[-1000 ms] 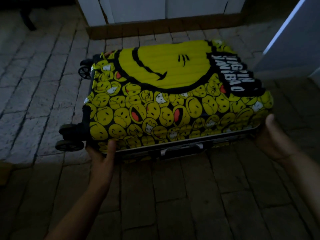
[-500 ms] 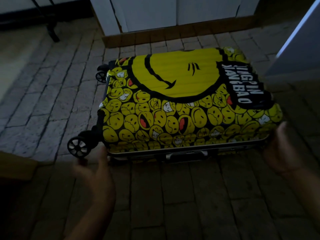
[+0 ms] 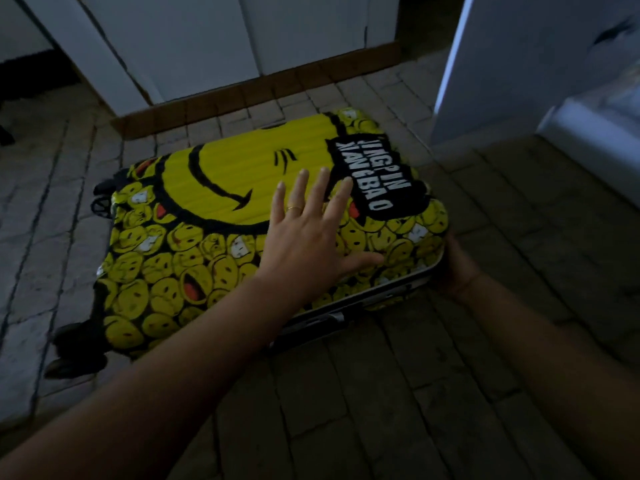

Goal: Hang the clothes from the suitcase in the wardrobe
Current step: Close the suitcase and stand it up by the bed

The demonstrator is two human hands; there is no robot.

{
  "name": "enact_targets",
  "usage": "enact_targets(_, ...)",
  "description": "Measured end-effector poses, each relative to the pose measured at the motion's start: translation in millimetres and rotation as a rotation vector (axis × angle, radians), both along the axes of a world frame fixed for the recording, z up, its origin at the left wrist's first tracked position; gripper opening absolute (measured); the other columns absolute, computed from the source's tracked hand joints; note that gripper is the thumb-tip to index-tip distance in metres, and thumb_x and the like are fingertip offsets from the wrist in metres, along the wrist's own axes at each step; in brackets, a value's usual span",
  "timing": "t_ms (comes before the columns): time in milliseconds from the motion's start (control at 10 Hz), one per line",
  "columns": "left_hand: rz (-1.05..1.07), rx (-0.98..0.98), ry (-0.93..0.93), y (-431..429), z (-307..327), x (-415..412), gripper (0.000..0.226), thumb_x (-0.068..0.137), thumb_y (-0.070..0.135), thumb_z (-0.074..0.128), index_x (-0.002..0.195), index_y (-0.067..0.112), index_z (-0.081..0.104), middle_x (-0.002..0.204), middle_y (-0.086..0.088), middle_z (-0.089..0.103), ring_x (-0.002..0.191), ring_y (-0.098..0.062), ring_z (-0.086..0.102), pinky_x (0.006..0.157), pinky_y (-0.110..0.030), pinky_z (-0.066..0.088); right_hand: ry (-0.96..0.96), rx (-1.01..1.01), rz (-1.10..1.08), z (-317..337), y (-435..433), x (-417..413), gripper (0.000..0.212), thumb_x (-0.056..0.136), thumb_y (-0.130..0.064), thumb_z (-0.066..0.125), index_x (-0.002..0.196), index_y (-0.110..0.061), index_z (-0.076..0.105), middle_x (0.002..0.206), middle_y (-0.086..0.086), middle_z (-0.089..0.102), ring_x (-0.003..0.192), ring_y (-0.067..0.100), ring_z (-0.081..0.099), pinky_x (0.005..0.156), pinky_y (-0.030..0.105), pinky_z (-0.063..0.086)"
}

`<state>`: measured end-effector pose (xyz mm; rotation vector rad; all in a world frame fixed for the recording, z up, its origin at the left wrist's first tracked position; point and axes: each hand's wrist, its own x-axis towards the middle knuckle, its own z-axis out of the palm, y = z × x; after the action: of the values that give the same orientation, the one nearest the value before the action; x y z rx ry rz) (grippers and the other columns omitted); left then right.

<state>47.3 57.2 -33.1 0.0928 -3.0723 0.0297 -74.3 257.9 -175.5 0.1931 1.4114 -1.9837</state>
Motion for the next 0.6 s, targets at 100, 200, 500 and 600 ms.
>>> enact_targets(100, 0.0, -0.026, -0.096, 11, -16, -10, 0.116, 0.058, 0.092, 0.022, 0.15, 0.03, -0.012, 0.16, -0.007, -0.01, 0.146, -0.03, -0.012, 0.117, -0.054, -0.006, -0.099, -0.048, 0.042, 4, -1, 4, 0.062, 0.096, -0.059, 0.015, 0.133, -0.022, 0.048, 0.122, 0.006, 0.065, 0.108, 0.026, 0.064, 0.074, 0.035, 0.058)
enact_targets(200, -0.009, -0.11, -0.137, 13, -30, -10, 0.112, 0.067, 0.087, 0.035, 0.148, 0.03, -0.018, 0.159, -0.008, -0.016, 0.146, -0.033, -0.013, 0.117, -0.055, -0.002, -0.192, 0.015, -0.066, -4, 0, 4, 0.064, 0.098, -0.049, 0.025, 0.144, -0.006, 0.033, 0.144, 0.021, 0.042, 0.132, 0.04, 0.04, 0.074, 0.037, 0.048)
enact_targets(500, -0.043, -0.133, 0.065, 0, -36, -12, 0.103, 0.065, 0.076, 0.057, 0.148, 0.023, 0.026, 0.149, -0.016, 0.038, 0.136, -0.037, 0.038, 0.107, -0.057, 0.034, -0.11, -0.082, -0.04, 2, -4, 0, 0.057, 0.089, -0.054, 0.039, 0.13, -0.016, 0.05, 0.131, 0.01, 0.056, 0.101, 0.027, 0.062, 0.075, 0.031, 0.056)
enact_targets(600, -0.061, -0.092, 0.102, -13, -29, -9, 0.096, 0.067, 0.074, 0.051, 0.145, 0.023, 0.031, 0.145, -0.018, 0.042, 0.132, -0.038, 0.042, 0.104, -0.058, 0.036, -0.122, -0.08, -0.042, 17, -9, 2, 0.058, 0.09, -0.052, 0.035, 0.133, -0.016, 0.048, 0.134, 0.01, 0.054, 0.108, 0.026, 0.058, 0.089, 0.038, 0.05)
